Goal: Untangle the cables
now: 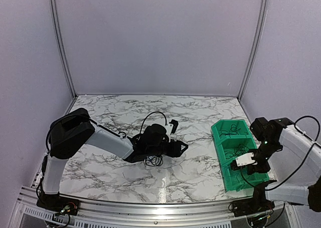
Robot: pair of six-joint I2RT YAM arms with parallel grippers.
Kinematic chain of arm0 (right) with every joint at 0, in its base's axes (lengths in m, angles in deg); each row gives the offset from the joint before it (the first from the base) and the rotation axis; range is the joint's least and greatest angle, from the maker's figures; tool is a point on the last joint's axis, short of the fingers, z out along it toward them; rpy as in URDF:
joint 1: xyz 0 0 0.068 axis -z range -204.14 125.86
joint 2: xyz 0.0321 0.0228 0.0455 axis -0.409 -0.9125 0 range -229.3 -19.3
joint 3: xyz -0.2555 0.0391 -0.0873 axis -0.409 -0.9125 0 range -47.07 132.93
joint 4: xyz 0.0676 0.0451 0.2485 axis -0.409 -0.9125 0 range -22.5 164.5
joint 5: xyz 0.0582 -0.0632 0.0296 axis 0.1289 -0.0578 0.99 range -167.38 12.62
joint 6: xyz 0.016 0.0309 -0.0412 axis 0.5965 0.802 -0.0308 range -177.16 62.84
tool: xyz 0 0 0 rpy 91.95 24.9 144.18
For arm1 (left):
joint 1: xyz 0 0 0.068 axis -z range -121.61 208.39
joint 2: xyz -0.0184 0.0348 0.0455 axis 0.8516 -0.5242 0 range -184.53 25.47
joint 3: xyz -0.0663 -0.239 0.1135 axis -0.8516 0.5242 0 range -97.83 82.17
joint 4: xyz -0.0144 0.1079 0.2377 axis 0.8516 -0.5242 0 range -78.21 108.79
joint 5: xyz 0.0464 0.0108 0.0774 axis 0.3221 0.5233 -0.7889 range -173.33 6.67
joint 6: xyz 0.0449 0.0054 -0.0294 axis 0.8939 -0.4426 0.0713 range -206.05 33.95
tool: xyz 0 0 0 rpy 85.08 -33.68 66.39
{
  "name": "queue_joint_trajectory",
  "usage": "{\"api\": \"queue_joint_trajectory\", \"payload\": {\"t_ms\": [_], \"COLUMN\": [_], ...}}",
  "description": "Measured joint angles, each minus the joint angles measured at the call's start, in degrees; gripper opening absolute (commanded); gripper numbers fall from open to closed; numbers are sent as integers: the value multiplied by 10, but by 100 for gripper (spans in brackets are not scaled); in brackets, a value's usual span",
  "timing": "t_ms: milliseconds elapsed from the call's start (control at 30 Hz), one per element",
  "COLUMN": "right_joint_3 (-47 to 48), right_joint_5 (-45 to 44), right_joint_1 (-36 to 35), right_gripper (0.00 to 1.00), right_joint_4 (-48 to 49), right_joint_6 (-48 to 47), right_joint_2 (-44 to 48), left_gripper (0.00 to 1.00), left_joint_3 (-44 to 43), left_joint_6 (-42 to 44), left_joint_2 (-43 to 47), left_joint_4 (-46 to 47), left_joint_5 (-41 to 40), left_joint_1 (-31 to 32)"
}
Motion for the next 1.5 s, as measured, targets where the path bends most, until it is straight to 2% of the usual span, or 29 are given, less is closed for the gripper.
{"api": "queue_joint_trajectory", "payload": {"t_ms": [267,400,567,767,933,1167,1333,1400,1500], "right_joint_3": [-106,-89,-22,46,104,114,79,62,53], "right_joint_5": [-63,-70,-68,-15,85,234,316,336,353], "right_joint_1": [37,39,40,41,41,41,32,9,-63], "right_gripper": [20,35,45,49,51,48,46,46,44], "right_joint_4": [77,71,48,29,62,186,291,342,414], "right_joint_6": [-26,-28,-42,-38,22,163,234,271,327], "right_joint_2": [-85,-51,33,91,98,52,7,-15,-59], "left_gripper": [59,59,59,59,60,56,47,44,43], "left_joint_3": [0,0,2,53,81,78,96,102,105], "left_joint_6": [-9,-5,5,24,52,57,31,20,8], "left_joint_2": [-13,-13,-12,41,129,226,252,256,255], "left_joint_4": [8,10,10,-2,-77,-288,-394,-422,-447], "left_joint_5": [45,56,67,60,19,-101,-129,-129,-116], "left_joint_1": [2,4,4,2,-3,-12,-23,-31,-51]}}
